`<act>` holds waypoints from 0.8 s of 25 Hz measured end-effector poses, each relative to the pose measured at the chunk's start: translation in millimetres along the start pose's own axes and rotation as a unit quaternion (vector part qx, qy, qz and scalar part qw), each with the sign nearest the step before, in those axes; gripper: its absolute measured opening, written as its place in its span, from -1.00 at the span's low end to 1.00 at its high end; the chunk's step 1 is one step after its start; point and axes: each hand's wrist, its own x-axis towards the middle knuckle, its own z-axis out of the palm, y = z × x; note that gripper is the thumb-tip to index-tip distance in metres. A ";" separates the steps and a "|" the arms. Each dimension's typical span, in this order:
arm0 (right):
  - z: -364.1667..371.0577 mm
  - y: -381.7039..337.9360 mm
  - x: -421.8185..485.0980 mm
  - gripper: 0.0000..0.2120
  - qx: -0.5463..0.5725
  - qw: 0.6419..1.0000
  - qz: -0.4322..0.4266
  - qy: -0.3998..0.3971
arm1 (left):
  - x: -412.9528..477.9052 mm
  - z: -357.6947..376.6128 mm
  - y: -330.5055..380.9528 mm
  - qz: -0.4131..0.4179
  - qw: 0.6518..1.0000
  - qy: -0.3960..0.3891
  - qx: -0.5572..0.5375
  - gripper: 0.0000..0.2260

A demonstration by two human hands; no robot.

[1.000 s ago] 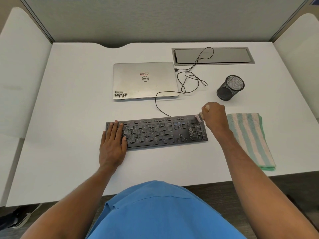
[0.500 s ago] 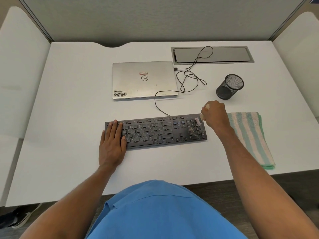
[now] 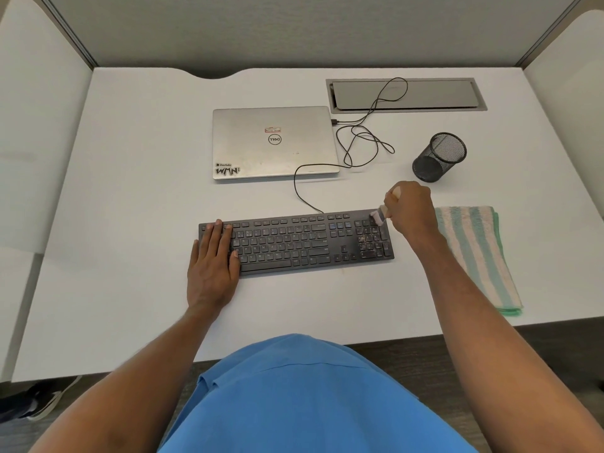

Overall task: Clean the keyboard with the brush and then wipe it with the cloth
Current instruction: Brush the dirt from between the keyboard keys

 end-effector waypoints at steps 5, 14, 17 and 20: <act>5.4 5.7 -0.4 -0.80 0.003 1.000 -0.002 -0.006 | -0.4 -0.7 -0.4 -0.001 1.000 0.000 0.001 -0.46; 6.9 7.5 1.9 -0.80 -0.004 1.000 0.002 0.000 | 0.1 0.2 -2.0 0.000 1.000 0.001 0.002 -0.46; 4.4 7.4 7.5 -0.80 -0.003 1.000 0.000 -0.009 | -0.3 0.7 -2.0 -0.001 1.000 0.002 0.003 -0.46; 4.1 6.5 8.0 -0.78 0.009 1.000 -0.009 0.008 | 0.2 1.2 -2.2 0.000 1.000 0.000 0.007 -0.46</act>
